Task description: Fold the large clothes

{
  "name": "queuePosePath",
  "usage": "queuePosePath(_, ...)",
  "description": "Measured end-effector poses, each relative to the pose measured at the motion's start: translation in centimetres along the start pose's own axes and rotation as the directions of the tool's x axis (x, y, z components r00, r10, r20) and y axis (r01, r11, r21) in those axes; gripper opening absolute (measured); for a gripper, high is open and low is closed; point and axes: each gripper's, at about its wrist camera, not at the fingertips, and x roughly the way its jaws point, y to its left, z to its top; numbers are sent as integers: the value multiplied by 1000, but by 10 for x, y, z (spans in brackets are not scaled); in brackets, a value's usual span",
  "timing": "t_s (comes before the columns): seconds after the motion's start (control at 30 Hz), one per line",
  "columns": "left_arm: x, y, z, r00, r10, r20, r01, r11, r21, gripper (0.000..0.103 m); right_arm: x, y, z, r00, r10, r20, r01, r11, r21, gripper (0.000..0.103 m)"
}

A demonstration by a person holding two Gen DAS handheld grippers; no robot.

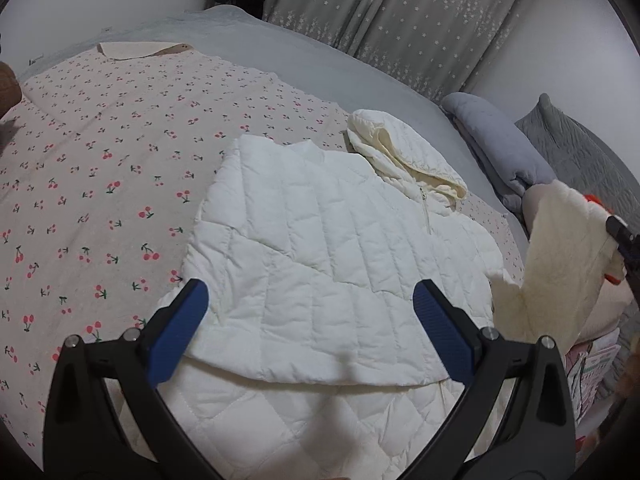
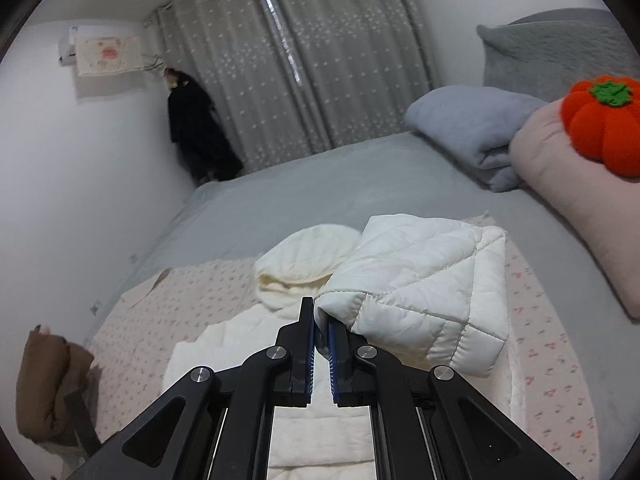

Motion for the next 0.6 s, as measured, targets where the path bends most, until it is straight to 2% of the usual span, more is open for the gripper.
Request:
queuePosePath(0.1, 1, 9, 2, 1000, 0, -4, 0, 999, -33, 102, 35, 31, -31, 994, 63, -92, -67, 997, -32, 7)
queuePosePath(0.2, 1, 13, 3, 1000, -6, -7, 5, 999, -49, 102, 76, 46, -68, 971, 86, -222, -96, 995, -34, 12)
queuePosePath(0.27, 2, 14, 4, 1000, -7, -9, 6, 999, -53, 102, 101, 46, -95, 941, 96, -324, -101, 995, -1, 19)
queuePosePath(0.33, 3, 13, 4, 1000, -11, -13, 10, 999, -51, 102, 114, 37, -121, 899, 118, -421, -110, 993, 42, 38)
queuePosePath(0.37, 3, 12, 3, 1000, -12, -16, 12, 999, -47, 102, 117, 33, -131, 882, 128, -453, -111, 992, 63, 41)
queuePosePath(0.47, 4, 6, 3, 1000, -15, -16, 15, 1000, -23, 102, 104, 24, -135, 870, 190, -455, -150, 981, 124, 53)
queuePosePath(0.53, 3, 1, 2, 1000, -14, -6, 14, 1000, 3, 102, 84, 14, -128, 873, 247, -422, -185, 966, 182, 71)
queuePosePath(0.6, 0, -8, 0, 1000, -12, 13, 11, 999, 40, 102, 60, 0, -121, 881, 299, -367, -219, 945, 245, 78)
